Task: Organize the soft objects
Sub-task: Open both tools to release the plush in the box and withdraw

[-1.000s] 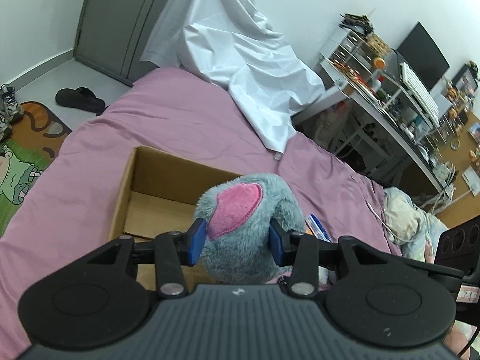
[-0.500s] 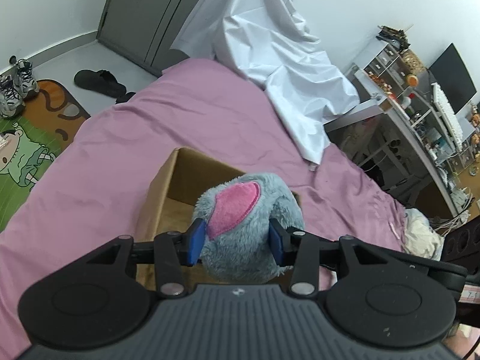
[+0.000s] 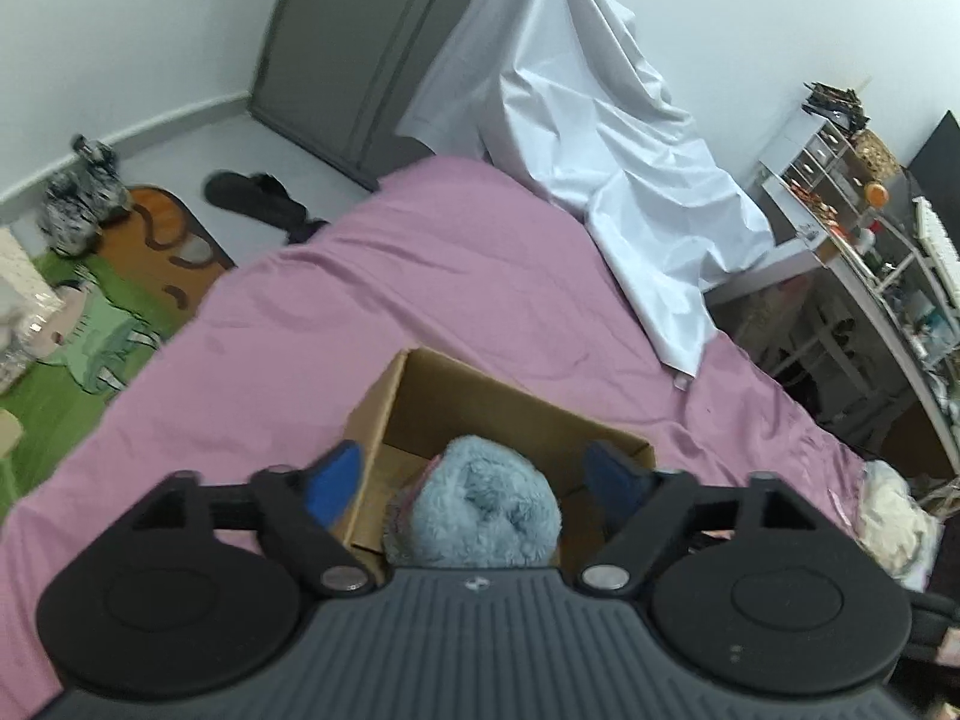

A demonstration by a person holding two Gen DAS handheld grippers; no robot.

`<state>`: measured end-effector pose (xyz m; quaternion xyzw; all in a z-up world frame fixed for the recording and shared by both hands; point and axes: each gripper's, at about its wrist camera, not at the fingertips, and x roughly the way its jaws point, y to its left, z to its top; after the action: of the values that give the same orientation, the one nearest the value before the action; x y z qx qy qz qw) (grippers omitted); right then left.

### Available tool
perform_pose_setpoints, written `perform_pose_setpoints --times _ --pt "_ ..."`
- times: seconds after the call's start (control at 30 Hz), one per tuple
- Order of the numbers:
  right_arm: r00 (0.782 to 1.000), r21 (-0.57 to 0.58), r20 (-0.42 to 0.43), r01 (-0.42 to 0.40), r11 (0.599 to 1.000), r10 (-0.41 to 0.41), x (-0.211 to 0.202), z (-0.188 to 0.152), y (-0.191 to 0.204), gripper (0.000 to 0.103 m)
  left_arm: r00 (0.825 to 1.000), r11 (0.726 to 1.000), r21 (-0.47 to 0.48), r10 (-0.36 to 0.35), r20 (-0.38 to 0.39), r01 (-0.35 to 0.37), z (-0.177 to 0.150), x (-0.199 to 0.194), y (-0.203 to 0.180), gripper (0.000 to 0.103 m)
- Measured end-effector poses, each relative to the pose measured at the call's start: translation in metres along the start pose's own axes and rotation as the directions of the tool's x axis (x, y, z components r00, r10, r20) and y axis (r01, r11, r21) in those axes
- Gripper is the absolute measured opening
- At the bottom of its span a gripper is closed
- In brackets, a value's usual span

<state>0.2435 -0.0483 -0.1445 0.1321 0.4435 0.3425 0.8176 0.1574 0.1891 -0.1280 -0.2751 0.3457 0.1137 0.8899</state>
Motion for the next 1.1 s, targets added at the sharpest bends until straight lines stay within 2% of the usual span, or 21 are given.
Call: perform_pose_setpoints --times 0.1,0.27,0.33,0.57,0.7,0.93,1.1 --pt "0.999 -0.006 0.035 -0.001 1.000 0.001 -0.021 -0.005 -0.003 0.069 0.999 0.999 0.005 0.034 0.023 -0.034 -0.002 -0.009 -0.008 0.088" --pt "0.998 -0.032 0.062 0.029 0.999 -0.027 -0.049 -0.013 -0.011 0.077 0.998 0.999 -0.011 0.035 0.060 -0.034 -0.010 -0.026 -0.021 0.094" --pt "0.996 -0.037 0.087 0.038 0.999 -0.035 -0.060 -0.016 -0.015 0.084 0.997 1.000 -0.003 0.030 0.071 -0.030 -0.015 -0.030 -0.029 0.095" --pt "0.989 -0.002 0.113 0.093 0.996 -0.092 -0.089 -0.023 -0.043 0.085 1.000 1.000 0.019 -0.005 0.031 0.005 -0.029 -0.034 -0.054 0.096" --pt "0.982 0.020 0.122 0.140 0.990 -0.142 -0.103 -0.027 -0.058 0.085 0.999 0.997 0.074 -0.036 0.010 0.036 -0.040 -0.040 -0.073 0.098" --pt "0.972 0.052 0.126 0.192 0.980 -0.197 -0.120 -0.036 -0.080 0.086 0.992 0.969 0.217 -0.100 -0.082 0.116 -0.066 -0.033 -0.109 0.099" --pt "0.972 0.075 0.094 0.209 0.975 -0.216 -0.121 -0.043 -0.091 0.086 0.984 0.952 0.264 -0.126 -0.127 0.156 -0.081 -0.027 -0.122 0.099"
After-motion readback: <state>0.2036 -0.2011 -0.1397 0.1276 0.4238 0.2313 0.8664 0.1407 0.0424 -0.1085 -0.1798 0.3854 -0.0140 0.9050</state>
